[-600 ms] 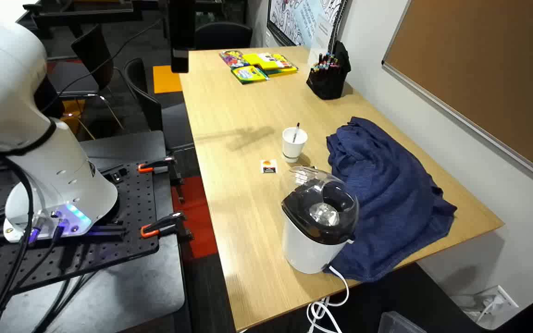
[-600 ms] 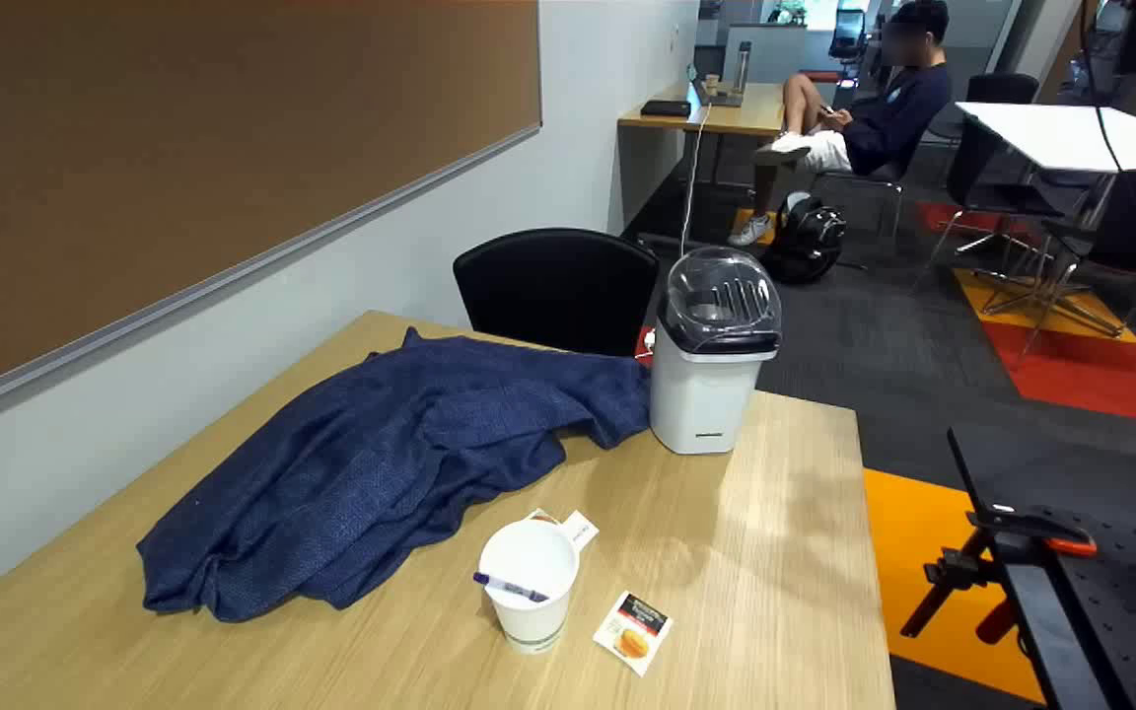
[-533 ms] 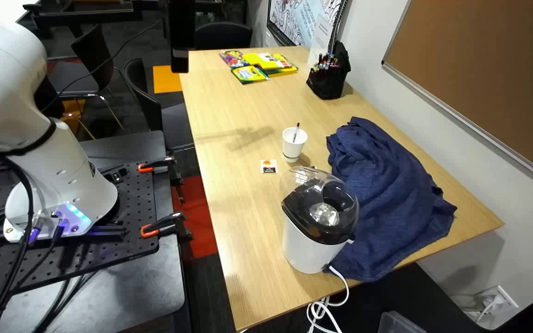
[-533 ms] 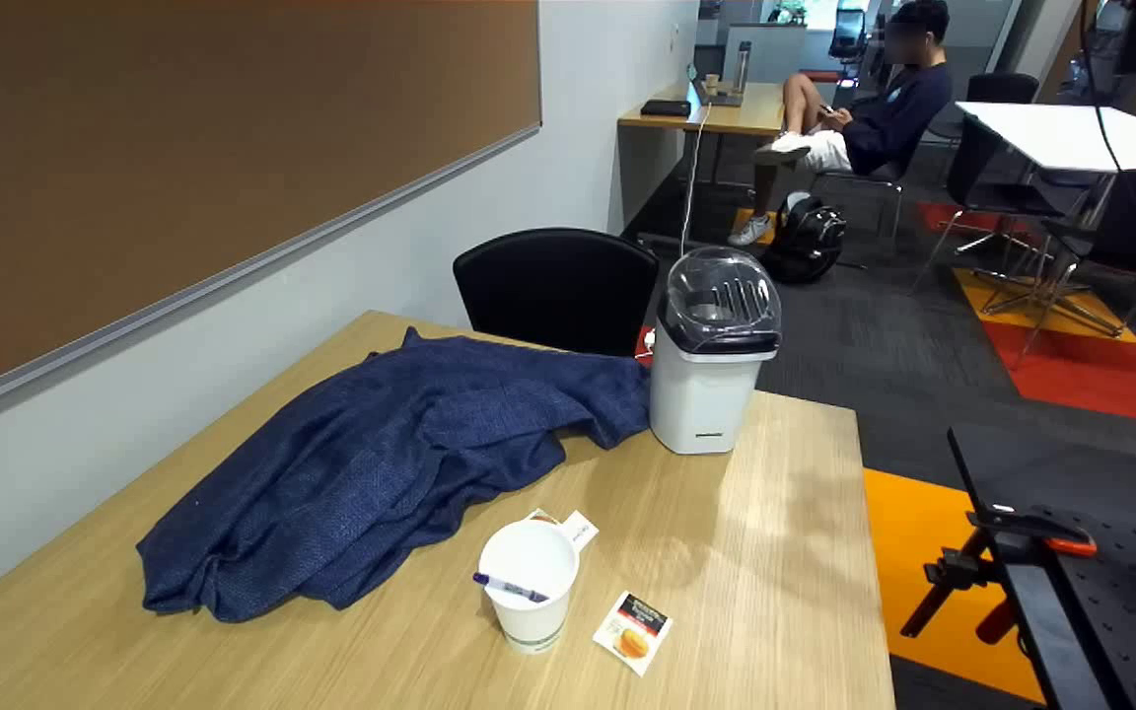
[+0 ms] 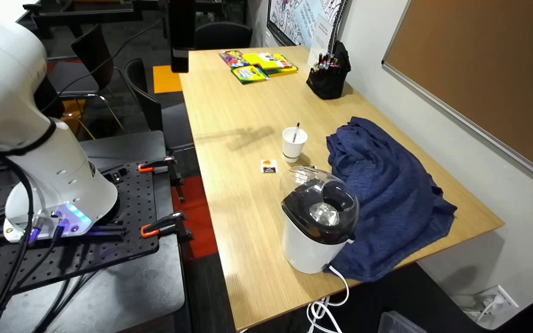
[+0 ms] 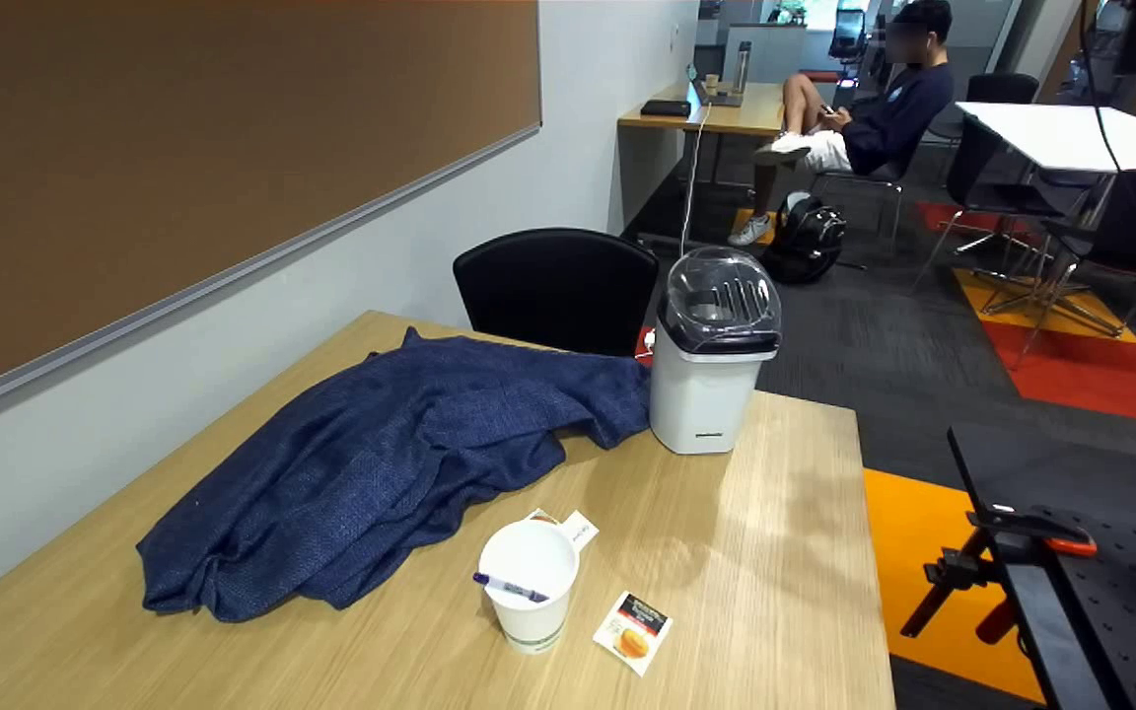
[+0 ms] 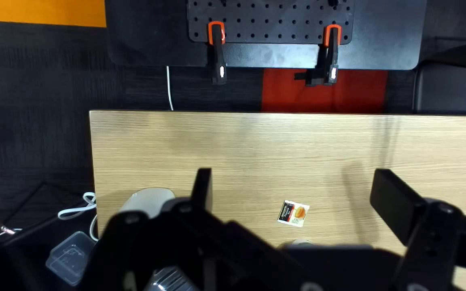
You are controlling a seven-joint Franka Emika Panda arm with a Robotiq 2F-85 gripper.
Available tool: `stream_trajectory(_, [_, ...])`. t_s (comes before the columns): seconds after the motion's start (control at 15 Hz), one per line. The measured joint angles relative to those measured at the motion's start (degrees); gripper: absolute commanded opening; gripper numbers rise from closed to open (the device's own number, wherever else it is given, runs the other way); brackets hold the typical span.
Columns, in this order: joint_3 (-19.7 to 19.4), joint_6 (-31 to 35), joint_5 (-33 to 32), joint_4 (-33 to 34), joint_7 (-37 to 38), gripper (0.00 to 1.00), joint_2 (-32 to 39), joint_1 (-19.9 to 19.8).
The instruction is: Take the pen out of the cup and put it on the table
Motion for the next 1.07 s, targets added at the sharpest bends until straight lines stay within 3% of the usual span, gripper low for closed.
stream_trajectory(0.27, [1.40,1.47,0.08,0.00,0.32,1.00,0.91,0.37])
stream_trajectory(0.53, [5.07,7.07,0.08,0.07,0.44,1.00,2.88,1.88])
stream_trajectory(1.07, [7.34,30.62,2.13,-0.91,-1.04,1.00,8.69,6.93])
